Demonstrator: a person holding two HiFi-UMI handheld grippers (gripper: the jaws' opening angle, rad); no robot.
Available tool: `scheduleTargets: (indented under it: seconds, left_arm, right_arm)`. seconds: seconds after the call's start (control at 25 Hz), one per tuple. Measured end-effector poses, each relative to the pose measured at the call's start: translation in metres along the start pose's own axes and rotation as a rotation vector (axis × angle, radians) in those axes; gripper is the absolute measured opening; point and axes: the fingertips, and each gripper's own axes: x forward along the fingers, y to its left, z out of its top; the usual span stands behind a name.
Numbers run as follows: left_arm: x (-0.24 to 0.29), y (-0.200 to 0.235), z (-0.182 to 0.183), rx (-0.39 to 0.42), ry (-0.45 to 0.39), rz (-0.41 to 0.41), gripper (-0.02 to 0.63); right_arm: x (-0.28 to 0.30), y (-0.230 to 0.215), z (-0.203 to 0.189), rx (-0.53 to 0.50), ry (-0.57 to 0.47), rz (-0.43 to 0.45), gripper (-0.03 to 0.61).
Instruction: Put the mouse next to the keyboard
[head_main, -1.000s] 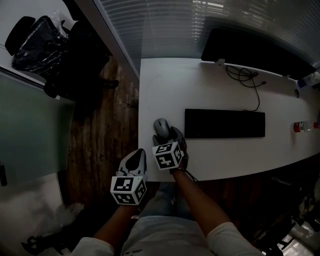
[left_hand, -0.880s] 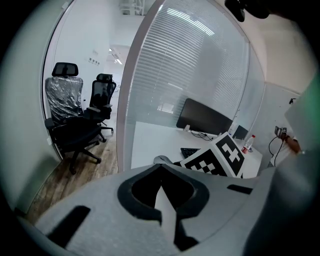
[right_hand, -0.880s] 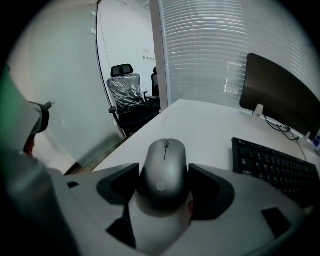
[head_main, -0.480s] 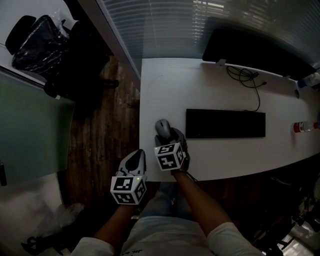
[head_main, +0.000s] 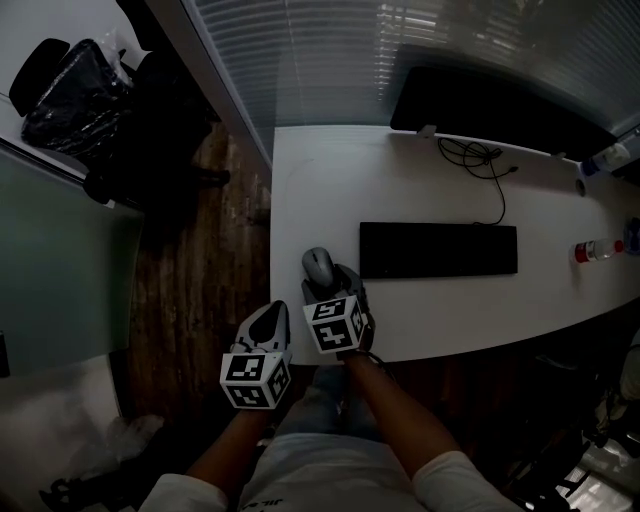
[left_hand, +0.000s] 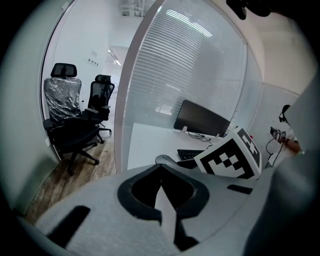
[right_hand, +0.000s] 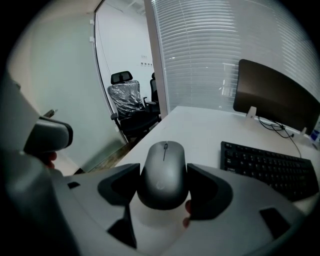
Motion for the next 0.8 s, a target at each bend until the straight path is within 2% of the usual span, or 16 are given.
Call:
scheduleTargets:
  seconds: [0.36, 0.8]
  left_arm:
    - [-0.004, -0.022, 0.004, 0.035, -0.015, -0.017, 0.005]
    - [0.014, -0.104, 0.007, 0.112, -0.003, -0.138, 0.005]
  right_arm:
    - [-0.068, -0.016, 0.011, 0.019, -0.057, -0.029, 0.298]
    - [-0.141, -0.097, -0.013, 0.15, -0.107, -0.158, 0.298]
